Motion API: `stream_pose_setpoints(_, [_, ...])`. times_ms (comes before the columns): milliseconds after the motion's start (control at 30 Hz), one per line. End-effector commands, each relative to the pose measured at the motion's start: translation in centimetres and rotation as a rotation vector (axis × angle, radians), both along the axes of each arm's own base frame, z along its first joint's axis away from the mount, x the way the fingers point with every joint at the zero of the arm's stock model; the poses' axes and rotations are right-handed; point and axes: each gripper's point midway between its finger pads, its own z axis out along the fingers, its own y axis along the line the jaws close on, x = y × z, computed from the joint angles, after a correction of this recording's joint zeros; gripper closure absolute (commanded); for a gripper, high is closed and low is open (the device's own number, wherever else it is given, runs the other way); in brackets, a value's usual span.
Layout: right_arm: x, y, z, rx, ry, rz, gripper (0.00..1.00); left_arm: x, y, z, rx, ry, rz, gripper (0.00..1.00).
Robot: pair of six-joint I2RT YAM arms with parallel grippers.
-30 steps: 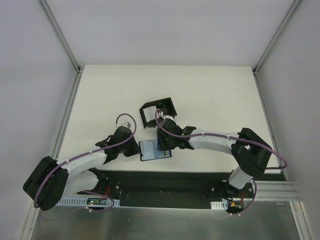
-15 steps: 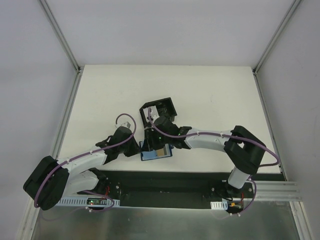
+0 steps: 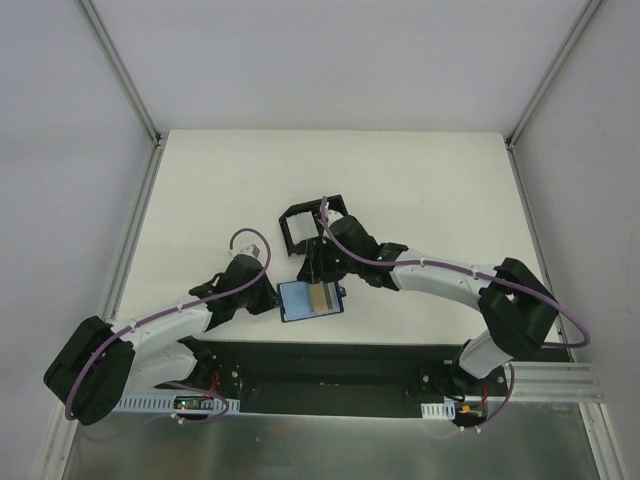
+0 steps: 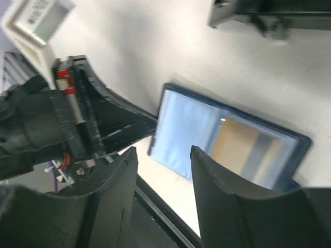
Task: Put the credit cards into the card holder
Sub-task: Insert the credit card into the card holder.
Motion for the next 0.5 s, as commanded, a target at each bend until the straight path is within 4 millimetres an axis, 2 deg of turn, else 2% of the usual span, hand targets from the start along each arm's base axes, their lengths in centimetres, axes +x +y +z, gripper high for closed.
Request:
stream_pose_setpoints(0, [1.7, -2.0, 2.0, -0.044, -0.066, -0.067, 0.52, -0.6, 0.8, -0.7, 0.044, 0.021, -0.013, 1.0])
stream_pose_setpoints(467, [4.0, -5.2, 2.7, -0.065, -0.076, -0.154, 0.48, -0.9, 0.9, -1.2, 0.04, 0.055, 0.007, 1.0])
